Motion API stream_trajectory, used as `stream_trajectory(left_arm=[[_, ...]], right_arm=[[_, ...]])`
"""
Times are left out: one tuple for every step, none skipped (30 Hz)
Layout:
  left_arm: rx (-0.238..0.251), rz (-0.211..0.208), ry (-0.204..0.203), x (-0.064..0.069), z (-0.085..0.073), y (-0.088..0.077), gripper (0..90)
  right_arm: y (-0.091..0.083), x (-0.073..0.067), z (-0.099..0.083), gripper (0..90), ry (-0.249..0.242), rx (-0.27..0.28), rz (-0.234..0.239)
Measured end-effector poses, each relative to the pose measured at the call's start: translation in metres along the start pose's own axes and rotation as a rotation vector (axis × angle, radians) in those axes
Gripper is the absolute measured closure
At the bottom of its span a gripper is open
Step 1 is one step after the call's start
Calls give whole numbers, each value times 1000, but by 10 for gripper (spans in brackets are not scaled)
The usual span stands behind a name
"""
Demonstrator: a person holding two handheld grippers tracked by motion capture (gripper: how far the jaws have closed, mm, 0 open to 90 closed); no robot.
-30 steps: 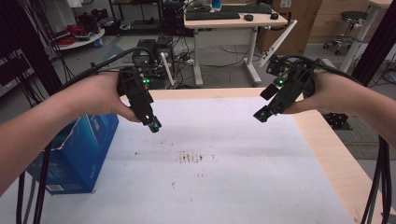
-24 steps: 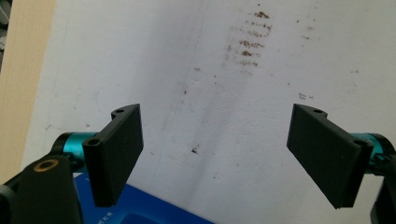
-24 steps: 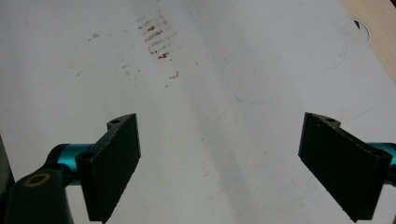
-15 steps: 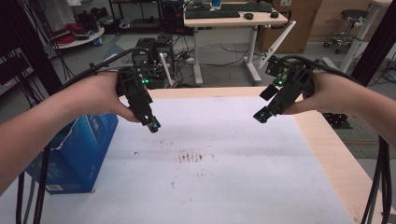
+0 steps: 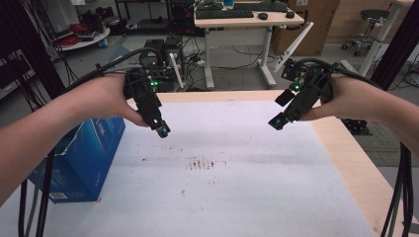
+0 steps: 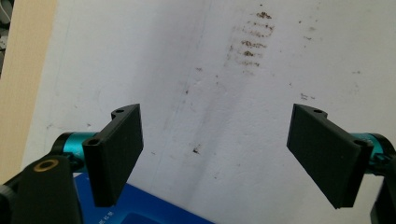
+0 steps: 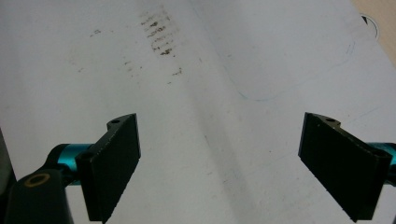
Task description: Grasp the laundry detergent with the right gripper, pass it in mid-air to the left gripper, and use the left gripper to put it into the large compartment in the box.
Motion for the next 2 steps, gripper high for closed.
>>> stream_trajectory(left_arm=[[3,0,-1,0,0,0,187],[2,0,-3,-1,0,0,187]], right_arm=[[0,0,0,121,2,-3,-2],[-1,0,0,121,2,-3,-1]])
Point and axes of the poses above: each handheld gripper's, and its own axes: y roughly forward along the jaws, z roughly out of its top, x roughly to its right, the point moved 7 cm from there along y, roughly forward along the jaws, and after that the axes turned 11 degrees about -z, right-handed, at the moved point
